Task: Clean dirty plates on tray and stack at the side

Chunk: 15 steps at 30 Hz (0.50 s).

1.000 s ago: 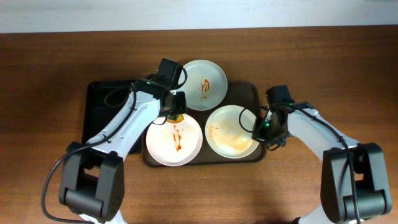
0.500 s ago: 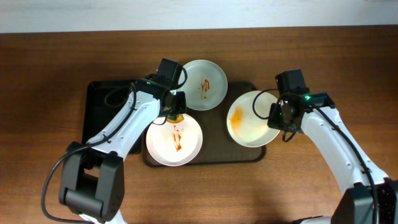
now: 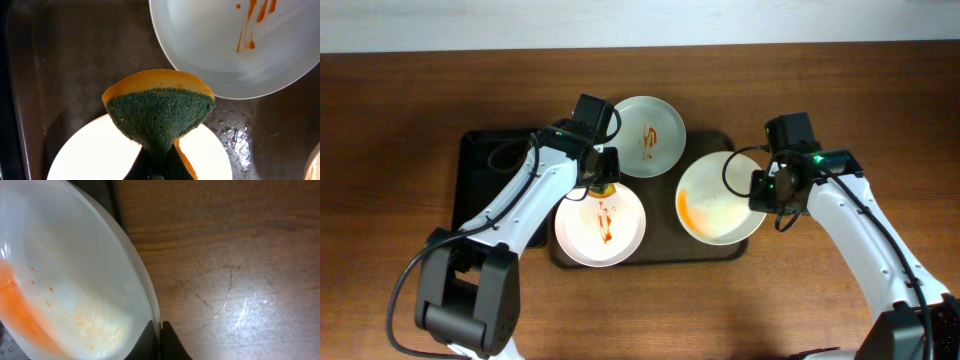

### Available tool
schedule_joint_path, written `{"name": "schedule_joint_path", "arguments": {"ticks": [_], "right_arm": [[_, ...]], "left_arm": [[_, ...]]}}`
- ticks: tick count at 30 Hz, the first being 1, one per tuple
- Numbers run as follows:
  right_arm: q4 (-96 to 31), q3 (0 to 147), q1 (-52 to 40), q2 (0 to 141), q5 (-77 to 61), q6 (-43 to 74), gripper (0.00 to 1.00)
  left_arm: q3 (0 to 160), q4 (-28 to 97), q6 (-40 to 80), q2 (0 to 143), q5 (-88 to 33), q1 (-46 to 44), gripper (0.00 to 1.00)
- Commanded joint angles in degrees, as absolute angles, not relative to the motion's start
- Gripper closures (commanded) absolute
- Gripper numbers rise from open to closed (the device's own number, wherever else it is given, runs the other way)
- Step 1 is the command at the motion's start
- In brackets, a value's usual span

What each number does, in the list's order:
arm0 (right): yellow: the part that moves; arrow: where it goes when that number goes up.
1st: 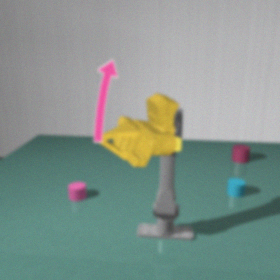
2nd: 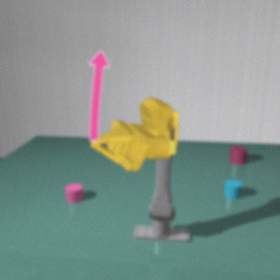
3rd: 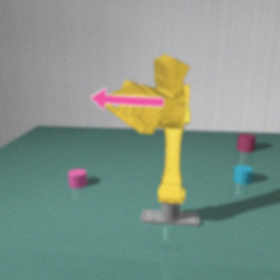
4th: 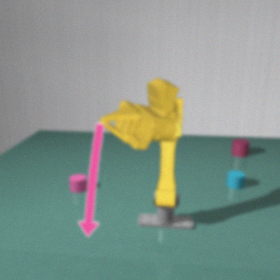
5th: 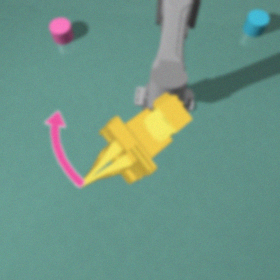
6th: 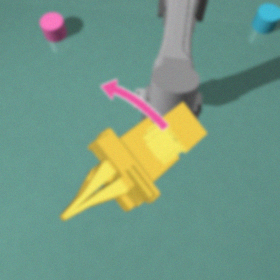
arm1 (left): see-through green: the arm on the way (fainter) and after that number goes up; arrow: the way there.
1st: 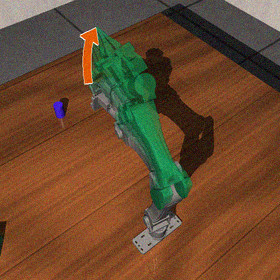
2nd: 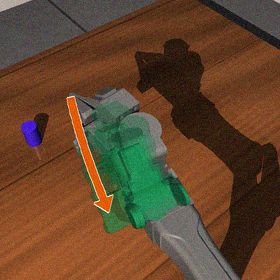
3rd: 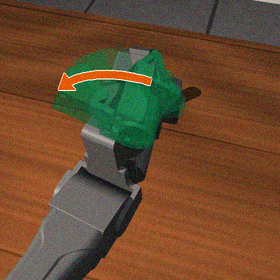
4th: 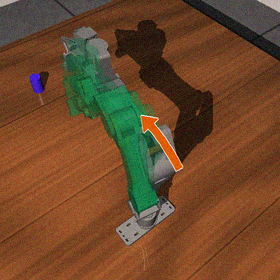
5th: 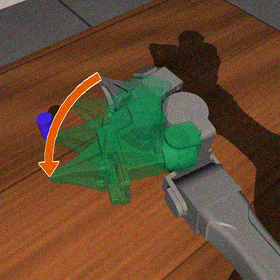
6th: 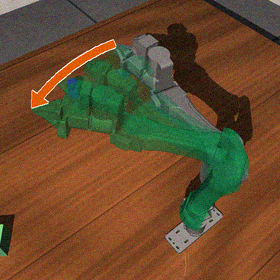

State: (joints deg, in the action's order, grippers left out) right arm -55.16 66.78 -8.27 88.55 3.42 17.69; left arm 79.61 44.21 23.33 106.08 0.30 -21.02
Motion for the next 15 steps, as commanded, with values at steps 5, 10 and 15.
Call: {"name": "schedule_joint_path", "arguments": {"ticks": [5, 10, 15], "right_arm": [[-53.95, 68.23, -6.87, 87.48, 8.91, 20.23, 0.96], [-56.16, 68.20, -6.76, 87.48, 3.11, 20.03, 0.96], [-58.08, 68.20, -6.59, 87.48, 6.92, 19.64, 0.96]], "left_arm": [[80.14, 44.31, 22.39, 105.36, 0.89, -20.93, 1.00], [80.14, 44.47, 22.39, 105.36, 0.89, -20.93, 1.00], [80.14, 44.45, 22.39, 105.36, 0.89, -20.93, 1.00]]}}
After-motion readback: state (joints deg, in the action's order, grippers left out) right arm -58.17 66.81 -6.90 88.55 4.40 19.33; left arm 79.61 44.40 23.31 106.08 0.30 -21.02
